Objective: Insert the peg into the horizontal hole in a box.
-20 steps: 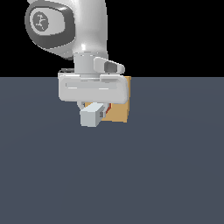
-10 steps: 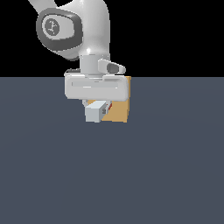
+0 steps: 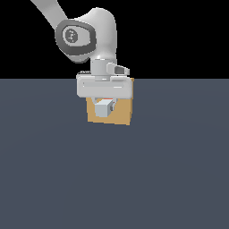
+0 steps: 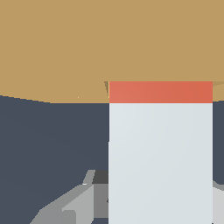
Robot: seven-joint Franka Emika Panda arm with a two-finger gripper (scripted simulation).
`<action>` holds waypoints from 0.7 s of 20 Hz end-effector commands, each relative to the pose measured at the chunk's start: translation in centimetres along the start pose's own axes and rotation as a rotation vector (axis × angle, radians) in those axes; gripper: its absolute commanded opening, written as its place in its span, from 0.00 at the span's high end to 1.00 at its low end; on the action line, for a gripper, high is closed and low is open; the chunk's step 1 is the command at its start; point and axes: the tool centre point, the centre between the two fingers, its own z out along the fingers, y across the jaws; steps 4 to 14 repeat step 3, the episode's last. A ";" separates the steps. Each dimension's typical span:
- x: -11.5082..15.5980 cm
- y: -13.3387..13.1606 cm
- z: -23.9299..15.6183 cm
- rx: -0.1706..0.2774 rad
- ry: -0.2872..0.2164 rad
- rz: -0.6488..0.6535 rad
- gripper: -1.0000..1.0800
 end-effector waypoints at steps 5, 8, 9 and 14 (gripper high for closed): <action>0.9 0.2 -0.2 -0.004 0.001 0.002 1.00; 0.9 0.2 -0.2 -0.004 0.001 0.002 1.00; 0.9 0.2 -0.2 -0.004 0.001 0.002 1.00; 0.9 0.2 -0.2 -0.004 0.001 0.002 1.00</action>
